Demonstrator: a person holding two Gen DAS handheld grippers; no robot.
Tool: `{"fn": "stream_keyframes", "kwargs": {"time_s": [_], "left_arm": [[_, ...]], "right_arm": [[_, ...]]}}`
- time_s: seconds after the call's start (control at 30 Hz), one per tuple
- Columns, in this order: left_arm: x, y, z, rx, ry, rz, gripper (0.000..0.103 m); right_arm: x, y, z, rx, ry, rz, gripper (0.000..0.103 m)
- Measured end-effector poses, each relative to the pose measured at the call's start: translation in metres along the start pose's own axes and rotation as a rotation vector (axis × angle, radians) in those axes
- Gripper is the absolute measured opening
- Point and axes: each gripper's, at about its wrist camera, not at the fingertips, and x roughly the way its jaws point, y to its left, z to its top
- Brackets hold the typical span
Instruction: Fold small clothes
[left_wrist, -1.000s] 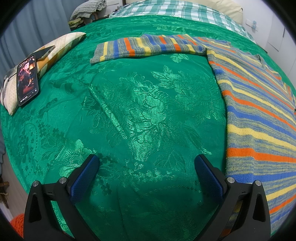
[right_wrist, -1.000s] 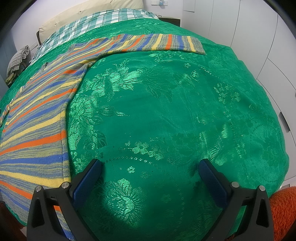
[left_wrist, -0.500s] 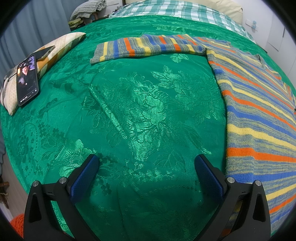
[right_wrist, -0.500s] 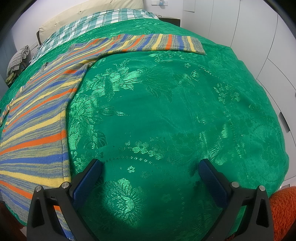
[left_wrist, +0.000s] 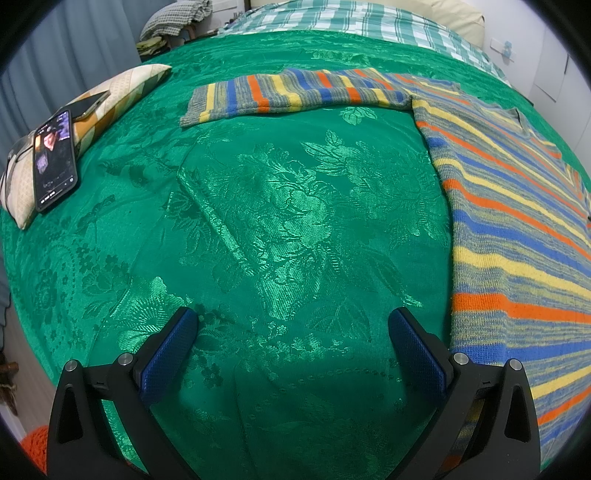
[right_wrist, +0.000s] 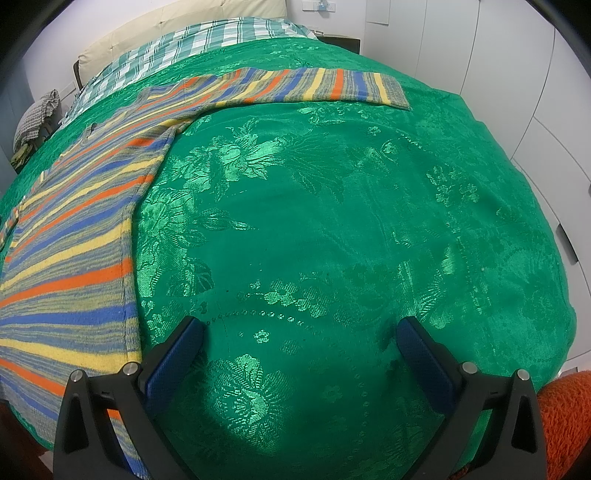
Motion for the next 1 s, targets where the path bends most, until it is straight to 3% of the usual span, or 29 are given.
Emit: {"fn": "stream_keyframes", "kwargs": {"time_s": [1.0], "left_arm": [[-0.0016,-0.0008,0.0011,-0.004,-0.002,-0.001,0.103]], "right_arm": [[-0.0005,-0.0006,0.0001,-0.002,-0.003,-0.001,0.103]]}}
